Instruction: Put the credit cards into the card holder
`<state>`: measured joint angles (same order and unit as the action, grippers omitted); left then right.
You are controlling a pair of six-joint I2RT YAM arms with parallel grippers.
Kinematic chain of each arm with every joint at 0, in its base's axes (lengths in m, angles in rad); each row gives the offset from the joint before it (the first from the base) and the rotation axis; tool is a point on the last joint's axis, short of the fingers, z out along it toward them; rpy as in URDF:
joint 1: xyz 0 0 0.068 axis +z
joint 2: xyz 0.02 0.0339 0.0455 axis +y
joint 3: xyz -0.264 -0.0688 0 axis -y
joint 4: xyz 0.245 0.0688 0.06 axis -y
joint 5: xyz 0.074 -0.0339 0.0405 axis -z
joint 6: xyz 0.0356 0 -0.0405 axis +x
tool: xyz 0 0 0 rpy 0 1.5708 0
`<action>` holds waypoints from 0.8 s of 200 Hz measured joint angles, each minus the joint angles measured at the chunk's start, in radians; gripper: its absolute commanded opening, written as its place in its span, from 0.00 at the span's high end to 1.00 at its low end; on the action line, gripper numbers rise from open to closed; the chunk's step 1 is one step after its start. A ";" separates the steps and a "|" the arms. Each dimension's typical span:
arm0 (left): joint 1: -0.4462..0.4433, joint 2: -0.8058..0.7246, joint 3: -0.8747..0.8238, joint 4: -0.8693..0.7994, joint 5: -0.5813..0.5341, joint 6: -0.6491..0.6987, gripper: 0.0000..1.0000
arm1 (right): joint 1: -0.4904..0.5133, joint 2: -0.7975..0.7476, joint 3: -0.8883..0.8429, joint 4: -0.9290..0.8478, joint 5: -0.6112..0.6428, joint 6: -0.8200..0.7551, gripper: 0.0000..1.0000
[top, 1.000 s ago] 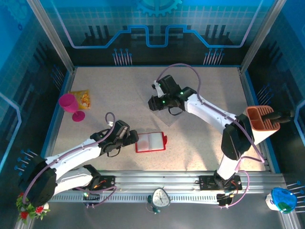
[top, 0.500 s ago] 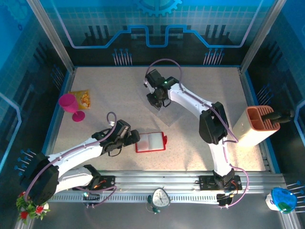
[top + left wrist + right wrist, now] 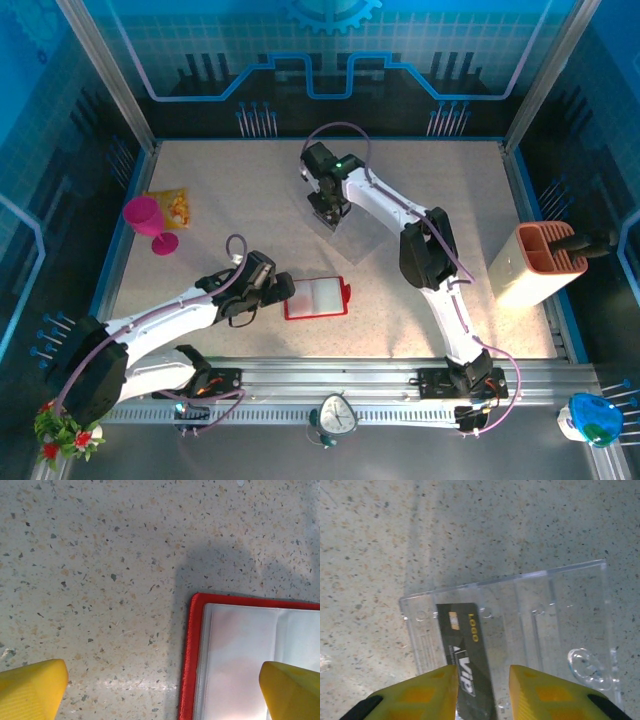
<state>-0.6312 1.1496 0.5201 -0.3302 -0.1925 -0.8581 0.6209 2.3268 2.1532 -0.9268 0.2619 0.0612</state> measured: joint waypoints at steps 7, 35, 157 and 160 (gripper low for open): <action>0.000 0.002 0.000 0.000 0.000 0.000 0.01 | -0.003 0.006 0.002 0.000 0.000 -0.002 0.68; 0.000 0.011 0.000 0.001 0.000 0.000 0.01 | -0.007 0.017 0.005 -0.001 -0.009 -0.012 0.75; 0.000 0.023 0.001 0.007 0.000 0.000 0.01 | -0.022 -0.044 -0.085 0.035 -0.107 -0.064 0.97; 0.000 0.023 0.001 0.007 0.000 0.000 0.01 | -0.022 -0.047 -0.089 0.037 -0.111 -0.067 0.98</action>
<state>-0.6312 1.1728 0.5209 -0.3233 -0.1925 -0.8581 0.5987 2.2795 2.0647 -0.8902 0.1513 -0.0055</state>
